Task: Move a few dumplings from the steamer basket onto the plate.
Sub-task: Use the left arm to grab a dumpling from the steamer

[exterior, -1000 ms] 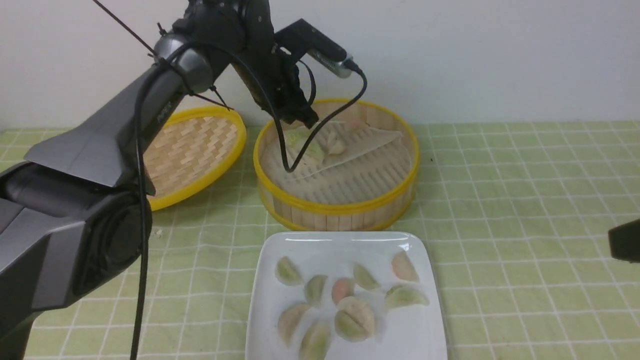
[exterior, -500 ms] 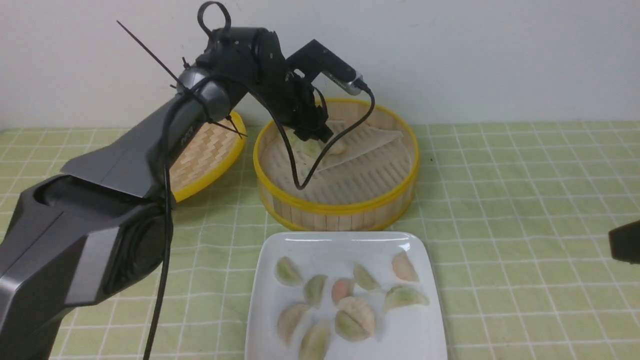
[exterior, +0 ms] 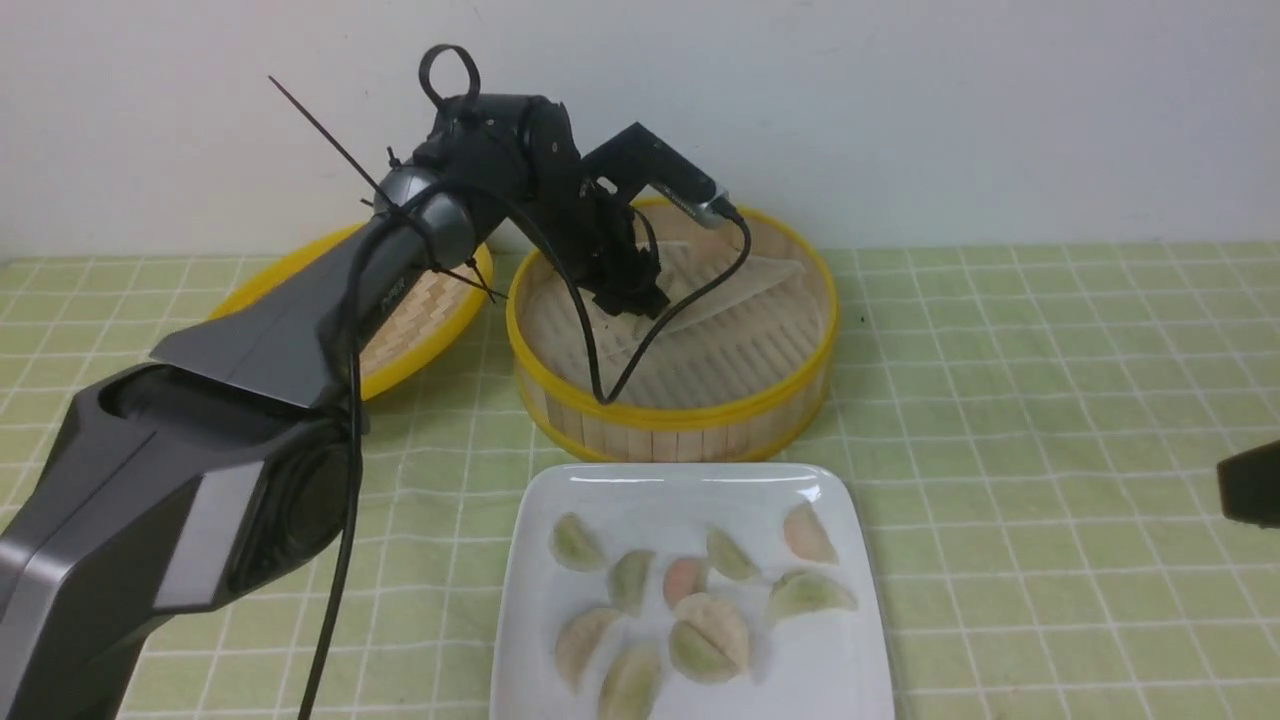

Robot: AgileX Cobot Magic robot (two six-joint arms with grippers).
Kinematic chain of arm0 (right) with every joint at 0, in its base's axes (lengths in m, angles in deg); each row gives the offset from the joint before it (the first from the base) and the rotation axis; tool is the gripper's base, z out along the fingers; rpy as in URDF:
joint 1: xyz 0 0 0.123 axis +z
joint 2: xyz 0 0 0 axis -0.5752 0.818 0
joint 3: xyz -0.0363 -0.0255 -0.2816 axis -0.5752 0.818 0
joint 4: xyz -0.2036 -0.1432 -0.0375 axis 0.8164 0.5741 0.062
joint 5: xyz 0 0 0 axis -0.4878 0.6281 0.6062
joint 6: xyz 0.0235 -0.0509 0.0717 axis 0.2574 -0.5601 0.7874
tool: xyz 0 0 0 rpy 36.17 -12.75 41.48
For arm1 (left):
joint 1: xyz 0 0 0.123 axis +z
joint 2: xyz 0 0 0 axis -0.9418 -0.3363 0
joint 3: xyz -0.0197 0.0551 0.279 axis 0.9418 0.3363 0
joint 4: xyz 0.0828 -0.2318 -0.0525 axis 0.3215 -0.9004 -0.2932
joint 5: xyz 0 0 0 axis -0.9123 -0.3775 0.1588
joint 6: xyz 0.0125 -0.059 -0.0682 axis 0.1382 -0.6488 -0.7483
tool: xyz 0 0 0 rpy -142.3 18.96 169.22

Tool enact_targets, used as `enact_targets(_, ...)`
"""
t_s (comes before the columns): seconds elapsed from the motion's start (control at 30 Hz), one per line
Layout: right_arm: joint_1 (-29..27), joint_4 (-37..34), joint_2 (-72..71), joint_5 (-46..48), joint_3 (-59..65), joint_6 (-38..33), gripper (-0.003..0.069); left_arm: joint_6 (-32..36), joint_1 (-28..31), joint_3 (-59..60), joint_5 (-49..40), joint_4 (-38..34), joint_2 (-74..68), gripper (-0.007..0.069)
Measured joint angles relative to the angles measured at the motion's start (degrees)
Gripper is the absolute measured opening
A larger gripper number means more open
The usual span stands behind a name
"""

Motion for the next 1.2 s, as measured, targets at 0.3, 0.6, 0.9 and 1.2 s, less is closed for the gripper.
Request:
enact_targets(0.3,0.0,-0.3,0.0,0.2,0.0,0.2,-0.0015,-1.7,0.2,-6.6,-14.3,1.2,-0.4,0.0075)
enact_targets(0.6,0.0,-0.6,0.0,0.2,0.0,0.2,-0.0015,-3.6,0.1,-14.2,-15.9,0.1,-1.1,-0.0006)
enact_targets(0.9,0.0,-0.6,0.0,0.2,0.0,0.2,-0.0015,-6.0,0.1,-14.2,-16.6,0.7,-1.1,0.0167)
enact_targets(1.2,0.0,-0.6,0.0,0.2,0.0,0.2,-0.0015,-25.0,0.1,-12.1,-16.7,5.7,-1.3,0.0549)
